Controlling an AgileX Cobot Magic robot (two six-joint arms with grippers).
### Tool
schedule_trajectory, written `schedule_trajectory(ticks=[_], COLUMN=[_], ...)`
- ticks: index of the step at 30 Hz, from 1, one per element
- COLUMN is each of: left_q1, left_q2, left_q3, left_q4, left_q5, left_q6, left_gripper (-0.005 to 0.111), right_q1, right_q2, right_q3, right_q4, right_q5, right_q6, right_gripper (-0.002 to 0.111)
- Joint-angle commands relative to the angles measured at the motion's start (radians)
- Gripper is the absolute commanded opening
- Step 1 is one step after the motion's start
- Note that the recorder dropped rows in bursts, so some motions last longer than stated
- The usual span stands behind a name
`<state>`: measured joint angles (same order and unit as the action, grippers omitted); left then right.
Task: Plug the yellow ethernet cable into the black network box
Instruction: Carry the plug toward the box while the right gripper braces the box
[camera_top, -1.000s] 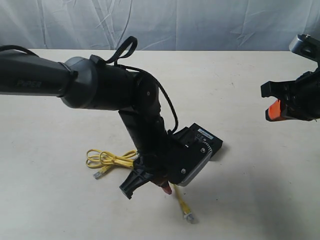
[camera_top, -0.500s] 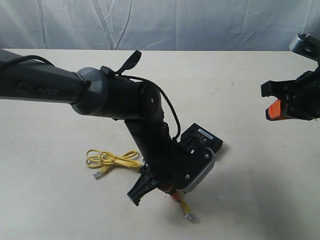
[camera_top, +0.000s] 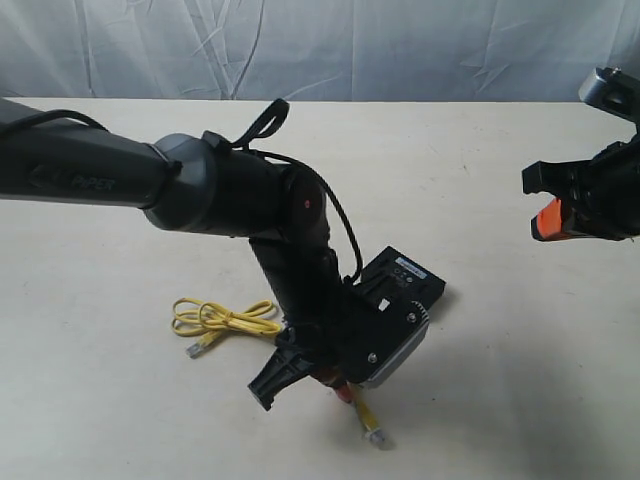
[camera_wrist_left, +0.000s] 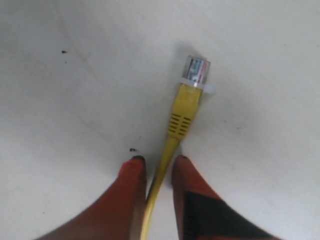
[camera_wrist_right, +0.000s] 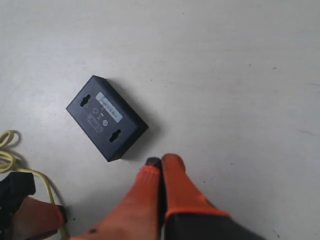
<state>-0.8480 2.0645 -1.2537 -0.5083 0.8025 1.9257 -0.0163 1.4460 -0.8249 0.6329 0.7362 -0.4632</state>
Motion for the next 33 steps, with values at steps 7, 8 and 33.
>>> schedule_trajectory(ticks=[7,8,33], left_q1=[-0.001,-0.001,0.129], left_q2=[-0.003,-0.010,-0.114], left_q3=[0.006,0.006,0.006], left_q4=[0.134,0.170,0.302], left_q5=[-0.031,-0.049,-0.103], left_q6=[-0.192,-0.262,-1.109], left_gripper=[0.000,0.000,0.000], right_q1=[-0.007,-0.007,0.129], right_q2=[-0.005,-0.005,0.428], right_q3=[0.002,0.002,-0.187], right_q4=[-0.004,-0.004,0.186], right_q5=[-0.009,-0.009,-0.050], right_q6=[-0.009,-0.012,-0.157], right_gripper=[-0.001,-0.001,-0.001])
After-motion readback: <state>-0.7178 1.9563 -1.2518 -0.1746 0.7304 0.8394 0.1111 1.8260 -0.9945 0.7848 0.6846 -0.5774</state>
